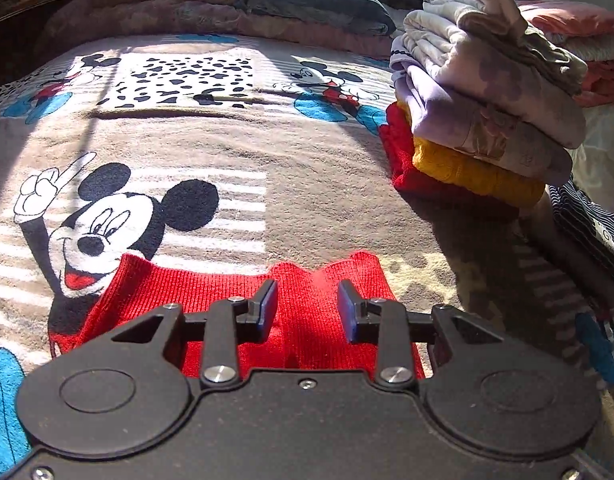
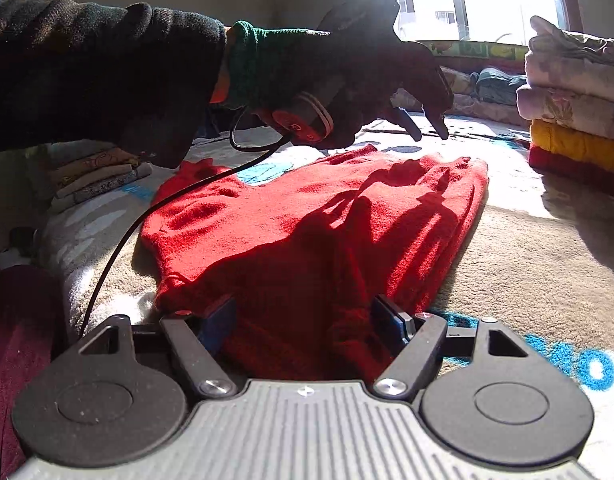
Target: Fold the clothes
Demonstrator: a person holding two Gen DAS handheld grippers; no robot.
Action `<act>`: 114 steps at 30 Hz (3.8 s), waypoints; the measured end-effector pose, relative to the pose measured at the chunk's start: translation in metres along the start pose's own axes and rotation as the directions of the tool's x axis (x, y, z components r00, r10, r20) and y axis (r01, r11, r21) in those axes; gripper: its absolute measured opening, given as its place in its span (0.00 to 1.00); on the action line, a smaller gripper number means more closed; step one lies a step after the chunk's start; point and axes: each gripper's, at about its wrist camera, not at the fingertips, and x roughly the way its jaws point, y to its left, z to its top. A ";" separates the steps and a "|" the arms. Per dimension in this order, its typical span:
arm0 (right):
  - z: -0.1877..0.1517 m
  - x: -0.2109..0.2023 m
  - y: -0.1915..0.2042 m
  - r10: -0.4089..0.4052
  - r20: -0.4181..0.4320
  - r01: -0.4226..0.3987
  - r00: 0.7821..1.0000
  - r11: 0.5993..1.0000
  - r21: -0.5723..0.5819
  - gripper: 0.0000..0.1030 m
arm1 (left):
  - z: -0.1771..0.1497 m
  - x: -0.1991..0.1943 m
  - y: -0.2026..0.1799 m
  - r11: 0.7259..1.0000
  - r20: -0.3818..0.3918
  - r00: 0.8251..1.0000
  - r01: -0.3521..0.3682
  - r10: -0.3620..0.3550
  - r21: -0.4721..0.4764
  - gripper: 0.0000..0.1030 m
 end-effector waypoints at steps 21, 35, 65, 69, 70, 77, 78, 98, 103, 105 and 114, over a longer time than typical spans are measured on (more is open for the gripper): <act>0.000 0.000 -0.001 0.011 0.003 -0.011 1.000 1.000 0.016 0.73 | -0.054 -0.077 -0.012 0.852 -0.033 0.895 0.433 -0.444 0.294 0.05; 0.000 0.001 -0.001 0.010 -0.001 -0.010 1.000 1.000 0.003 0.75 | -0.051 -0.107 -0.016 0.806 -0.083 0.913 0.392 -0.399 0.443 0.50; 0.002 -0.002 -0.008 0.064 0.005 -0.064 0.998 0.996 0.056 0.77 | -0.008 0.019 -0.005 0.983 0.017 0.991 0.129 -0.132 0.132 0.04; 0.002 -0.001 -0.009 0.067 0.004 -0.068 0.998 0.996 0.059 0.77 | -0.015 0.033 -0.006 0.981 0.014 0.995 0.098 -0.102 0.166 0.05; 0.002 -0.001 -0.009 0.068 0.004 -0.068 0.998 0.996 0.060 0.77 | -0.016 0.035 -0.007 0.981 0.011 0.995 0.091 -0.095 0.172 0.05; 0.002 -0.002 -0.008 0.068 0.003 -0.068 0.998 0.996 0.056 0.77 | -0.008 0.031 -0.012 0.980 -0.031 0.998 0.050 -0.045 0.191 0.12; 0.002 -0.002 -0.008 0.065 0.002 -0.065 0.998 0.997 0.052 0.77 | -0.006 0.027 -0.014 0.980 -0.028 0.999 0.045 -0.041 0.191 0.13; 0.003 -0.002 -0.007 0.059 0.001 -0.059 0.998 0.997 0.042 0.78 | -0.012 -0.022 -0.026 0.957 0.055 0.996 0.046 -0.065 0.287 0.26; 0.003 -0.002 -0.006 0.055 0.003 -0.055 0.998 0.998 0.040 0.78 | -0.043 -0.085 -0.043 0.849 0.034 0.982 0.142 -0.185 0.510 0.29; 0.003 -0.002 -0.006 0.054 0.002 -0.054 0.999 0.998 0.038 0.78 | -0.060 -0.101 -0.054 0.774 -0.015 0.974 0.187 -0.224 0.605 0.42; 0.003 -0.002 -0.005 0.053 0.001 -0.053 0.999 0.998 0.036 0.78 | -0.122 -0.088 -0.077 0.451 -0.055 0.994 0.092 -0.095 0.888 0.50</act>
